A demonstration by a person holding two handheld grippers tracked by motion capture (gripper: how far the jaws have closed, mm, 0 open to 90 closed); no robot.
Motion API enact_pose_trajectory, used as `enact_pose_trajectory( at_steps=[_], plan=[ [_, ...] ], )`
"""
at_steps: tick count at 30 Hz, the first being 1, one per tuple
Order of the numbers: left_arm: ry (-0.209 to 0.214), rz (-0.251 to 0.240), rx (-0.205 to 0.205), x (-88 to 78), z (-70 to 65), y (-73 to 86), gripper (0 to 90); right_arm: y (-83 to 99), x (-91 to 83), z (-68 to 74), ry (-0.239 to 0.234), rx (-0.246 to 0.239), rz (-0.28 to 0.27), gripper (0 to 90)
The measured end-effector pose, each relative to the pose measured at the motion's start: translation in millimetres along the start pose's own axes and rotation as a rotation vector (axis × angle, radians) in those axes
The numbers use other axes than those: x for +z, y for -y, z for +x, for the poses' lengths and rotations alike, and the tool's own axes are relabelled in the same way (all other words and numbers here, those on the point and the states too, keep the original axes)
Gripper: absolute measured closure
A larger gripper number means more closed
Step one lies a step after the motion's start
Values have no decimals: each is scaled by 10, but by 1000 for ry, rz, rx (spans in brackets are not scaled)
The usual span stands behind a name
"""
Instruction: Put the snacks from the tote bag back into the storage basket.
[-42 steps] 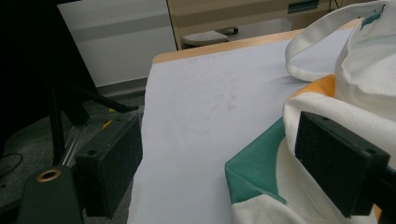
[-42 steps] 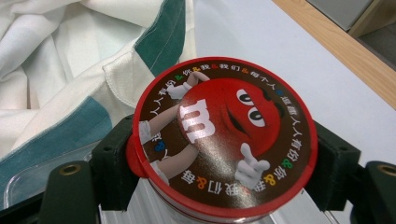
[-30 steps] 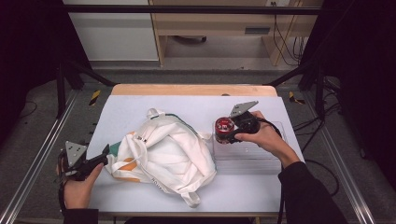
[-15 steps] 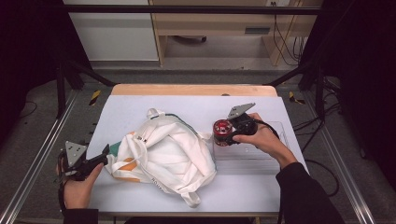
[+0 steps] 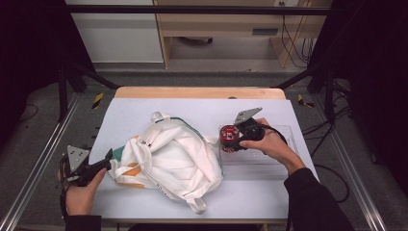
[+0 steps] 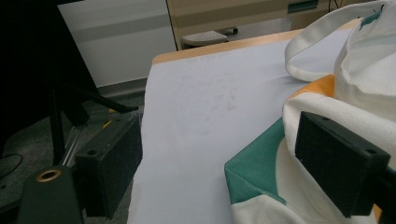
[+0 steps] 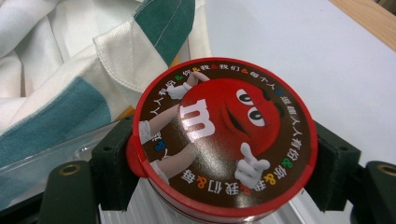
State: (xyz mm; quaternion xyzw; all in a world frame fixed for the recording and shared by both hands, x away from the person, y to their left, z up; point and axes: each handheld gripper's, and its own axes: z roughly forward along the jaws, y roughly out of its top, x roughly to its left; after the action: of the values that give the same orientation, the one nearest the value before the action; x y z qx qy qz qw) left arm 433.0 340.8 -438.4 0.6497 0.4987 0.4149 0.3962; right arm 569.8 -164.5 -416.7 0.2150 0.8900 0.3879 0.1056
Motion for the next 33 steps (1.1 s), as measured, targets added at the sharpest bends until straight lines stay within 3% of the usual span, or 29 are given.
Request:
enact_pose_trajectory(
  at_steps=[33],
  plan=[
    [0, -2, -2, -3, 0, -2, 150, 127, 105, -28, -8, 18, 48, 251]
  ],
)
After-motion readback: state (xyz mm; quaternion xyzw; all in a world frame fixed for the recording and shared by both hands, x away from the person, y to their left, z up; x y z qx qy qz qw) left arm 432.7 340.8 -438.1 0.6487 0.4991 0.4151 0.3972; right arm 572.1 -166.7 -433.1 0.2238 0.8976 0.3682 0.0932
